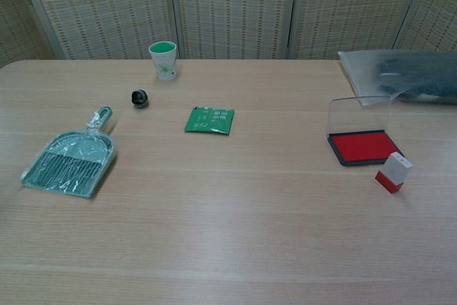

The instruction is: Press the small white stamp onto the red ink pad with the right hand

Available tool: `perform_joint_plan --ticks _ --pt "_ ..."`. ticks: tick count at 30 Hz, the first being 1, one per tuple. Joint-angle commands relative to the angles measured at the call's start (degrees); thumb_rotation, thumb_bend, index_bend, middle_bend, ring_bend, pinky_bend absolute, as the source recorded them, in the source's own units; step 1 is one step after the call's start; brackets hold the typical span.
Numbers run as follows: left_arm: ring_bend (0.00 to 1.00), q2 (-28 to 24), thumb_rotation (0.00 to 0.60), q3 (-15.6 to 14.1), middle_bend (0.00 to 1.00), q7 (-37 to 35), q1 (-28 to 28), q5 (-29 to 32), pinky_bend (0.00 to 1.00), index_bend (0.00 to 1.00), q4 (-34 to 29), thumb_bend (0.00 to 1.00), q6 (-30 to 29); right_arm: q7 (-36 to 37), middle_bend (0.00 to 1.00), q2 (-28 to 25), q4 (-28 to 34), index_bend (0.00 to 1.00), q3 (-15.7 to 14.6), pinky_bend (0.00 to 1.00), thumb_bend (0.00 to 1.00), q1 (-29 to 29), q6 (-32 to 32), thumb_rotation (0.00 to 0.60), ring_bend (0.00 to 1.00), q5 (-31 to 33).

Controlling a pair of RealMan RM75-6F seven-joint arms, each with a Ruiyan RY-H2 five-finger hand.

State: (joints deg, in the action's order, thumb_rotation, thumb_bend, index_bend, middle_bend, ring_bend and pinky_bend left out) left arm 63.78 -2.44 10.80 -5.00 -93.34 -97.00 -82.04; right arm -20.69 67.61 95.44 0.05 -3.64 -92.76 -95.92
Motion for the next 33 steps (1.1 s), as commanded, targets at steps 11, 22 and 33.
perform_joint_plan --ticks 11,22,33 --pt "0.1 -0.3 0.6 -0.3 0.04 -0.4 -0.2 -0.1 0.28 0.12 0.0 0.2 -0.3 1.6 0.02 -0.7 -1.0 0.0 -0.1 0.0 0.2 2.0 3.9 0.6 0.0 0.8" --pt "0.1 0.1 0.6 0.4 0.04 0.2 0.0 1.7 0.28 0.12 0.0 0.2 -0.6 2.9 0.0 -6.1 -2.4 0.13 3.8 0.0 0.2 14.4 24.3 0.6 0.0 8.1" --pt "0.09 2.0 0.6 1.7 0.04 2.7 -0.5 5.4 0.28 0.12 0.8 0.2 0.8 7.6 0.0 -3.2 -10.8 0.17 5.7 0.0 0.2 25.6 41.6 0.6 0.0 14.6"
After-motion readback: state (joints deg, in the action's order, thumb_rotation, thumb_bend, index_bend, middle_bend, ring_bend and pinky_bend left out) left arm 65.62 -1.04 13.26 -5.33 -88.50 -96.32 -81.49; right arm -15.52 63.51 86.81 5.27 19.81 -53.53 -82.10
